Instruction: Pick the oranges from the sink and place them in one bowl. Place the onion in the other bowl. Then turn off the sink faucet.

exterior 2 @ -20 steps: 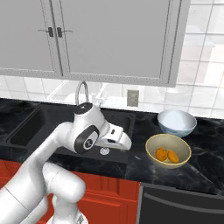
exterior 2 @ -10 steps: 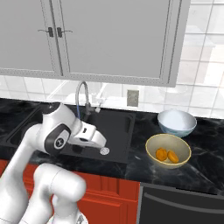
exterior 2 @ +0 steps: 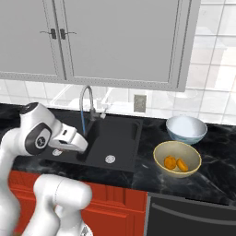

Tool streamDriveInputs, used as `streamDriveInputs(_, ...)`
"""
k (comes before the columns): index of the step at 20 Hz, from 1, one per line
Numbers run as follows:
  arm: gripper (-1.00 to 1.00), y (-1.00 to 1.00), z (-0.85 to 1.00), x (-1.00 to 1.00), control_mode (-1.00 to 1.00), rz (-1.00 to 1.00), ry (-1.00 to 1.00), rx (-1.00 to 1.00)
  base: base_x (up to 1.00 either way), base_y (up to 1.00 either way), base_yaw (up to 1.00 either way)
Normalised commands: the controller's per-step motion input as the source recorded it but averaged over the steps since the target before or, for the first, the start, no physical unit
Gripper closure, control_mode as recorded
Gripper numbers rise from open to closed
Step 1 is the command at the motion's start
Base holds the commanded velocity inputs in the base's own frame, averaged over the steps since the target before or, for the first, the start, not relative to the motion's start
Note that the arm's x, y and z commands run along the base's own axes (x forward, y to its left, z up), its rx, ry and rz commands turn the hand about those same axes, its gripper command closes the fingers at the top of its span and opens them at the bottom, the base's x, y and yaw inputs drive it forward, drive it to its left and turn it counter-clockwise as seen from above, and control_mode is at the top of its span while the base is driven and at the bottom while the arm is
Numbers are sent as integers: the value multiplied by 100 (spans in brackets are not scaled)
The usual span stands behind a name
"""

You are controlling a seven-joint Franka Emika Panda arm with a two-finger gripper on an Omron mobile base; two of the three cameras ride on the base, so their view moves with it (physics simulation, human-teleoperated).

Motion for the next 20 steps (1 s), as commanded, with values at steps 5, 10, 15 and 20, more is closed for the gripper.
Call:
streamDriveInputs(5,-100,77,0,0,-100,8,0,4,0,0,0)
streamDriveInputs(10,-100,67,-7,2,-100,14,0,8,0,0,0)
streamDriveInputs(15,-100,63,-7,1,-100,21,2,8,0,0,0)
streamDriveInputs(20,-100,58,-8,19,-100,23,9,11,0,0,0)
